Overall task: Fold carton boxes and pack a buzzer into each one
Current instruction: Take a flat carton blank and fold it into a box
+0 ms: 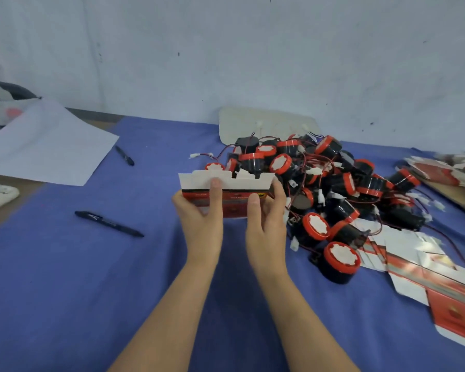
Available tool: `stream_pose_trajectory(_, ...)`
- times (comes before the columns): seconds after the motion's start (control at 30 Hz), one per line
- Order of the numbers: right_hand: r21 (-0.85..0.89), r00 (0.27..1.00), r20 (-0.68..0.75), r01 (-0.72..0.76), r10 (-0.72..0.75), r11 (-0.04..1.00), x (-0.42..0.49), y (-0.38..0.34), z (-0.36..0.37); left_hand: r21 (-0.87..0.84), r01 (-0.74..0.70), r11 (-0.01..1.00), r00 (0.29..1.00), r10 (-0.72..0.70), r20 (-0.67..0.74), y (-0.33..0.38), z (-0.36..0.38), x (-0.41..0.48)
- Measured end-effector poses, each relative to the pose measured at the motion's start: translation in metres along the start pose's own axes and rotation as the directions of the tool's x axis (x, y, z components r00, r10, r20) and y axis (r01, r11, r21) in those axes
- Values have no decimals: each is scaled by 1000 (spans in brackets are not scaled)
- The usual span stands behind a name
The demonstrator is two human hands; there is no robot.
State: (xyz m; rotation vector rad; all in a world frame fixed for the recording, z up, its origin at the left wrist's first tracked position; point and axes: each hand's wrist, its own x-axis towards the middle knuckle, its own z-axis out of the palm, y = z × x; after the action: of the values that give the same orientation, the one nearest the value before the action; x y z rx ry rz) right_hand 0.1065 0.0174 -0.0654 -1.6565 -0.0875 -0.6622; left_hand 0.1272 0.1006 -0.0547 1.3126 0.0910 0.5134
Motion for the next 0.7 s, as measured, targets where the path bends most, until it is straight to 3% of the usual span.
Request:
stream_pose_trajectory(0.2, 14, 998, 38, 46, -46, 999, -5, -5, 5, -4, 59, 998, 993, -59, -107, -9, -3, 4)
stream_pose_trajectory(0.47, 16, 995, 54, 77, -78, 997, -4, -6, 4, 126, -29, 992, 988, 47, -147, -12, -5, 4)
stream_pose_trajectory(0.7, 39, 992, 66, 105, -107, 994, -5, -9, 4, 24, -48, 999, 997, 49, -65, -4, -6, -3)
